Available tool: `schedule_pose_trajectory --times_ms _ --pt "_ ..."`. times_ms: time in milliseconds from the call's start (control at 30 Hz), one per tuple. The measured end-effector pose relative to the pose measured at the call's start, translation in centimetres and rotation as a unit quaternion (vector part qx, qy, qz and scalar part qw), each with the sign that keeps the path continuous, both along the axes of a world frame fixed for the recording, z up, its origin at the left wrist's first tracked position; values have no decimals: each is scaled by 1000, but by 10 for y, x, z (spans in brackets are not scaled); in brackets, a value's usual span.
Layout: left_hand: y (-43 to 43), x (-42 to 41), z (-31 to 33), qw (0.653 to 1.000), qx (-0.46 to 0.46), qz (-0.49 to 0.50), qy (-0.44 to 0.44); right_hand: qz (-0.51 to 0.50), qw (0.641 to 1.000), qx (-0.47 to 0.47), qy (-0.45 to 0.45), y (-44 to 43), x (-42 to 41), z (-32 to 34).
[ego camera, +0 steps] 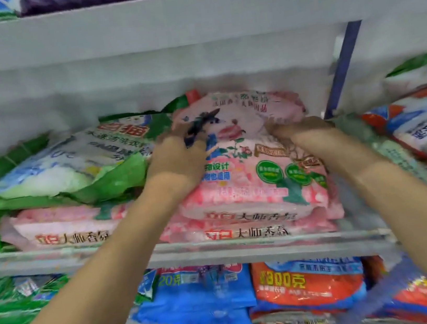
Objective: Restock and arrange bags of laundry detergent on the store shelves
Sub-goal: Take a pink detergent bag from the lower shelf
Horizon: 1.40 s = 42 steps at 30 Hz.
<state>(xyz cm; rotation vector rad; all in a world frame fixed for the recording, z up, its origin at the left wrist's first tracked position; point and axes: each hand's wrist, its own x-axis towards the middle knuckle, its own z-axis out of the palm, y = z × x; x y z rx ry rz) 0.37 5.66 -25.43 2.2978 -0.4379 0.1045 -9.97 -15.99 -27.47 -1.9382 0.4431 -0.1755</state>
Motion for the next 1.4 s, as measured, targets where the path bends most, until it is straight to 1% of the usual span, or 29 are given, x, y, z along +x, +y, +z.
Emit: schedule_pose_trajectory --times_ms 33,67,167,200,267,333,433,467,533,567,600,667,700,767,833,933,1067,1133,1200,1267,1300,1333,1400 --pt "2 -2 -2 1000 8 -4 8 -7 1000 -9 3 2 -6 0" --pt "4 -2 -5 1000 22 -5 14 -34 999 5 28 3 0 -1" --pt "8 -13 -2 993 101 -8 53 -79 995 37 56 12 -13 -4" --pt "10 -18 -4 990 128 -11 64 -81 994 40 56 13 -17 -8" --pt "19 -31 -11 984 160 -26 73 -92 993 73 3 18 -20 -15" --pt "26 -34 -17 984 166 -28 62 -126 985 100 -56 27 -18 -16" --pt "25 -33 -21 985 166 -19 52 -120 983 100 -95 32 -16 -17" --pt "22 -35 -22 986 158 -5 56 -110 983 109 -98 30 -18 -19" --pt "16 -44 -21 994 92 26 57 -110 984 111 -89 29 -22 -21" --pt "17 -47 -20 996 60 30 51 -118 987 77 -77 30 -22 -21" --pt "17 -53 -18 997 50 28 44 -131 989 26 -60 32 -24 -21" --pt "20 -55 -19 997 64 12 35 -152 985 -63 -46 36 -29 -20" --pt "20 -54 -19 996 79 4 35 -153 984 -74 -48 39 -31 -17" --pt "19 -50 -19 993 112 -6 49 -155 985 -60 -44 40 -32 -14" --pt "19 -51 -17 991 117 -4 71 -158 985 -66 -26 43 -31 -12" --pt "21 -54 -15 992 101 -8 76 -169 976 -134 14 50 -32 -9" --pt "34 -62 -21 995 87 -31 32 -181 962 -202 44 54 -34 -10" --pt "43 -69 -25 996 68 -50 3 -201 951 -233 33 57 -34 -11" --pt "54 -78 -25 996 55 -64 -5 -219 934 -284 -1 65 -34 -13" --pt "69 -85 -22 998 16 -62 10 -224 918 -324 -41 75 -37 -15" --pt "77 -89 -19 998 -27 -45 27 -225 915 -330 -50 80 -39 -15" --pt "86 -91 -16 996 -77 -14 53 -217 917 -331 -46 84 -41 -14" --pt "107 -92 -14 976 -171 60 118 -191 925 -327 -17 93 -46 -8"
